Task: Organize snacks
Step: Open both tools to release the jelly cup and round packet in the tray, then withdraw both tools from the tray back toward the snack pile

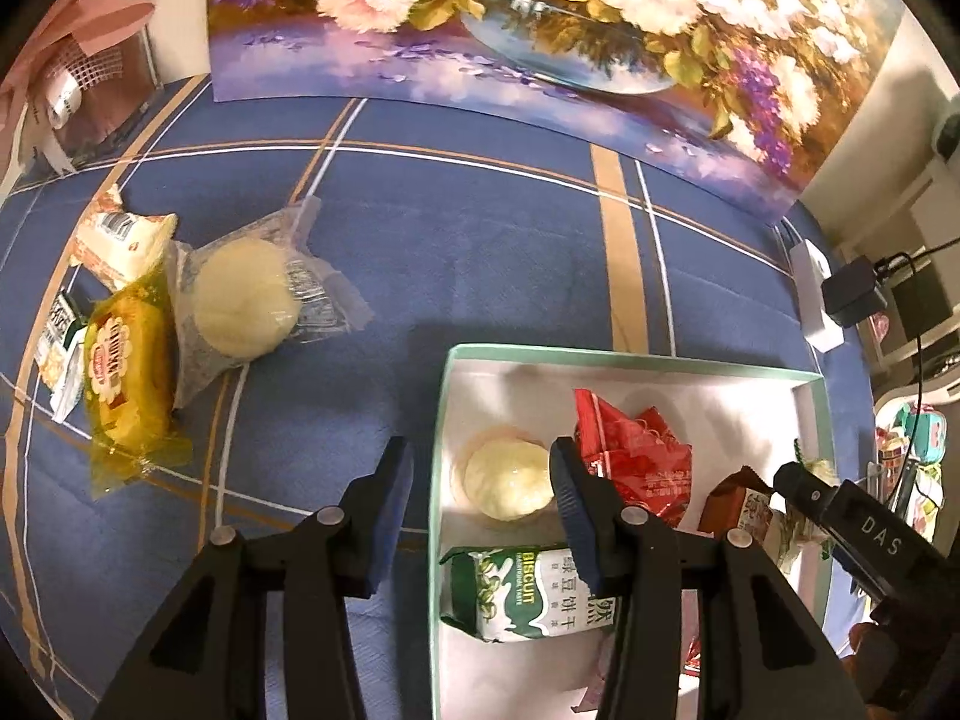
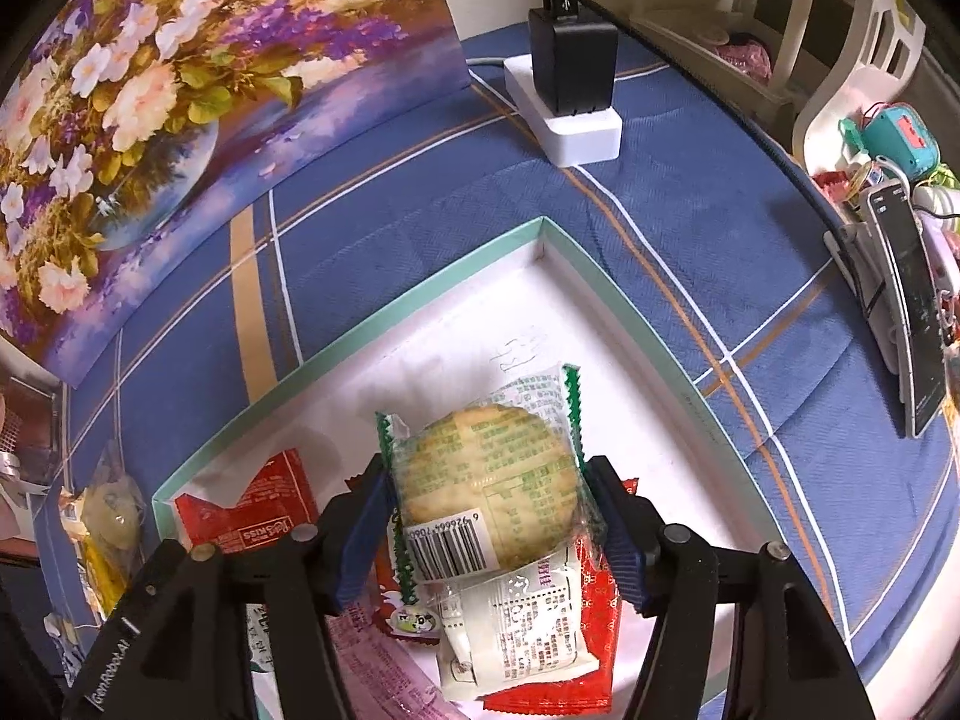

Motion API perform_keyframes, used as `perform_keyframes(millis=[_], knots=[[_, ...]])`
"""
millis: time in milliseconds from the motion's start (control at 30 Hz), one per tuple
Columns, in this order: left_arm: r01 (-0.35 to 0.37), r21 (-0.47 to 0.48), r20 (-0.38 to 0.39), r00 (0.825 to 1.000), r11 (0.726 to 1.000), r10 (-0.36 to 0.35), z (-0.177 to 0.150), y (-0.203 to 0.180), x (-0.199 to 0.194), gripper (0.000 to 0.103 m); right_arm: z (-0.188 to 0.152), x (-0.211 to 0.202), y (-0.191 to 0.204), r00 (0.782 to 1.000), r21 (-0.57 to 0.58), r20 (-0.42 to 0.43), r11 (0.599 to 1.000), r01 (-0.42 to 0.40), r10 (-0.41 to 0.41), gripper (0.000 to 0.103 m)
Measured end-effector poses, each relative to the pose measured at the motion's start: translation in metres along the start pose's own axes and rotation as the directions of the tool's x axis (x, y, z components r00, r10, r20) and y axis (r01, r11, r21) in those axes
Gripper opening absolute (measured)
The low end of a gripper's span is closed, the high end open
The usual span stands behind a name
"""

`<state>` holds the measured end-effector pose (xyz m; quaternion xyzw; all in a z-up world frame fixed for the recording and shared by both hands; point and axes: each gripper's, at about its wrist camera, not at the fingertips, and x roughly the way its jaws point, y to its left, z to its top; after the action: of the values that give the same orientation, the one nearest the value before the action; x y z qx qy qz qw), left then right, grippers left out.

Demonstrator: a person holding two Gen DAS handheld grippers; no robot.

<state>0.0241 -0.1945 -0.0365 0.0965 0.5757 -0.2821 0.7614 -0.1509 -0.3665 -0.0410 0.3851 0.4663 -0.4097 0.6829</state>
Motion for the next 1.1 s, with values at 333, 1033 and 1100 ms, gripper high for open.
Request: perform_keyframes(millis=[333, 1033, 1100], knots=[[-0.047, -0.077, -0.009, 0.999, 0.996, 0.046, 0.000, 0.019, 0.001, 0.083, -0.001, 0.005, -0.001, 1.000, 0.012, -0.002, 1.000, -0.027, 0.027, 0.089], [-0.153, -0.079, -0.001, 0.988, 0.985, 0.153, 0.001, 0.024, 0.001, 0.102, -0.005, 0.007, 0.007, 1.000, -0.009, 0.013, 1.000, -0.022, 0.022, 0.103], [-0.171, -0.074, -0.002, 0.985, 0.983, 0.171, 0.002, 0.023, -0.001, 0.102, -0.006, 0.006, 0.008, 1.000, -0.008, 0.014, 1.000, -0.018, 0.018, 0.103]])
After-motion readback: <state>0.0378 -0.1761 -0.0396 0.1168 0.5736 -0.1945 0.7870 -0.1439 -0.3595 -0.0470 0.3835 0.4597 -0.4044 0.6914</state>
